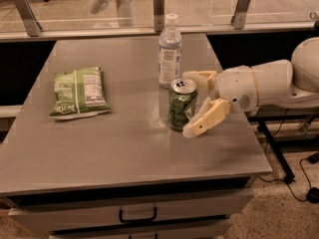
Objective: Move green can near blue plastic bottle
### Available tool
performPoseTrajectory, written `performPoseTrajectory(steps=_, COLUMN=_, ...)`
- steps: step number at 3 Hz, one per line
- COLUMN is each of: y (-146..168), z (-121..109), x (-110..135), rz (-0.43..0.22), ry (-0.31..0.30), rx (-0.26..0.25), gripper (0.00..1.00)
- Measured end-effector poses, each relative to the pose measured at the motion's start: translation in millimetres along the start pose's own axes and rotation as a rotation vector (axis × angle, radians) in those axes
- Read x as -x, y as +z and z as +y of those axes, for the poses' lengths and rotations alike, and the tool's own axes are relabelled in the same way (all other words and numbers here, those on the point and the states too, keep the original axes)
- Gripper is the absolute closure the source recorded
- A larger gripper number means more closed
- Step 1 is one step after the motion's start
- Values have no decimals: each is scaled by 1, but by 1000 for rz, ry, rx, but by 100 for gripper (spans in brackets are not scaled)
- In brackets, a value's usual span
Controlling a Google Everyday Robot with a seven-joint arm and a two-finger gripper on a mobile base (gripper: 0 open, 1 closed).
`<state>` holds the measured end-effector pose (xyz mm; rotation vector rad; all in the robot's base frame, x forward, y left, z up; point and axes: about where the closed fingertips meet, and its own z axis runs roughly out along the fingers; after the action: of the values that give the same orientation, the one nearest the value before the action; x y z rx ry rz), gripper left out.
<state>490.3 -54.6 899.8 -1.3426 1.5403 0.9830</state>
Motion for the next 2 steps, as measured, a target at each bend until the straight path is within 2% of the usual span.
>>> performPoseTrajectory(steps=2, y=16, z=-16, x=-4, rz=-48, ry=0, rx=-8, gripper=41)
